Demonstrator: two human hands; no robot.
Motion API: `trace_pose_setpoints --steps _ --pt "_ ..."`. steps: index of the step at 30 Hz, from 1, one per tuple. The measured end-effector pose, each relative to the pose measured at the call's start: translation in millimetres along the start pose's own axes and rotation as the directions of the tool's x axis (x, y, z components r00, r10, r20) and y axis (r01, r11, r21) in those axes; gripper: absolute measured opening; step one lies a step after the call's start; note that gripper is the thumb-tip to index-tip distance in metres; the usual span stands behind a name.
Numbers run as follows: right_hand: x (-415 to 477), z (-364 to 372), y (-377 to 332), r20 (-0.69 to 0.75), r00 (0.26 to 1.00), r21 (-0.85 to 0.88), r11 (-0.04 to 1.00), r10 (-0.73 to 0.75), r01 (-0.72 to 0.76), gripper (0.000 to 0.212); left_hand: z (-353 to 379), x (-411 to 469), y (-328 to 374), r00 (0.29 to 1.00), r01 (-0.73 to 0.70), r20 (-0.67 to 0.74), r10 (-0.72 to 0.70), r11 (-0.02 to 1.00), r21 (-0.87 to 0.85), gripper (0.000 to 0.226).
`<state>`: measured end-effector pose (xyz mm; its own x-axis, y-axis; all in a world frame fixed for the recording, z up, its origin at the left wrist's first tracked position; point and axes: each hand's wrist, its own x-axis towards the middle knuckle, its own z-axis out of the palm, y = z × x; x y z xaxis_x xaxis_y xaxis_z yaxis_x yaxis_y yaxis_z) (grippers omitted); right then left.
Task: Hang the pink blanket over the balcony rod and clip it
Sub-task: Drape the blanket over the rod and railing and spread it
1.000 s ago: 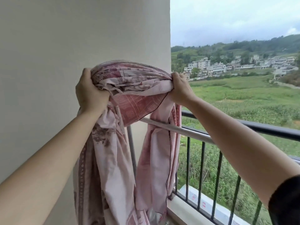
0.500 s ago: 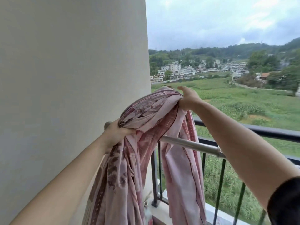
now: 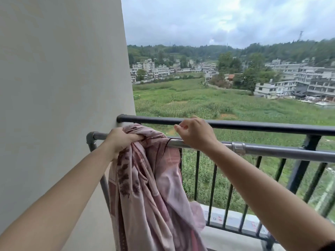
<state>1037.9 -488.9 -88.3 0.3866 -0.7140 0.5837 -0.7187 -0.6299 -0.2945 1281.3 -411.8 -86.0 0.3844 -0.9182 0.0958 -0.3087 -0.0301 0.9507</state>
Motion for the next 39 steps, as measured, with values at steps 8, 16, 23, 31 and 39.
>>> trace_pose_setpoints --steps 8,16,23,31,39 --pt "-71.2 -23.2 -47.0 0.405 0.890 0.423 0.821 0.208 -0.384 0.072 3.0 -3.8 40.9 0.995 -0.088 0.043 0.094 0.988 -0.125 0.089" --pt "-70.1 -6.5 -51.5 0.444 0.860 0.833 0.237 0.253 -0.499 0.036 22.6 -38.1 82.3 0.906 -0.249 0.276 0.322 0.930 -0.269 0.042" --pt "-70.7 -78.0 -5.3 0.383 0.750 0.918 -0.132 0.540 -0.373 0.040 53.7 -38.5 71.6 0.873 -0.134 0.391 0.293 0.914 -0.384 0.036" --pt "-122.2 -244.3 118.8 -0.010 0.635 0.996 0.062 0.773 -0.060 0.045 129.4 -30.1 67.5 0.799 0.157 0.561 0.215 0.827 -0.540 0.029" --pt "-178.4 -322.5 169.8 0.086 0.718 0.793 0.389 0.690 -0.469 0.068 232.5 -57.8 98.2 0.784 0.172 0.567 0.253 0.789 -0.590 0.053"
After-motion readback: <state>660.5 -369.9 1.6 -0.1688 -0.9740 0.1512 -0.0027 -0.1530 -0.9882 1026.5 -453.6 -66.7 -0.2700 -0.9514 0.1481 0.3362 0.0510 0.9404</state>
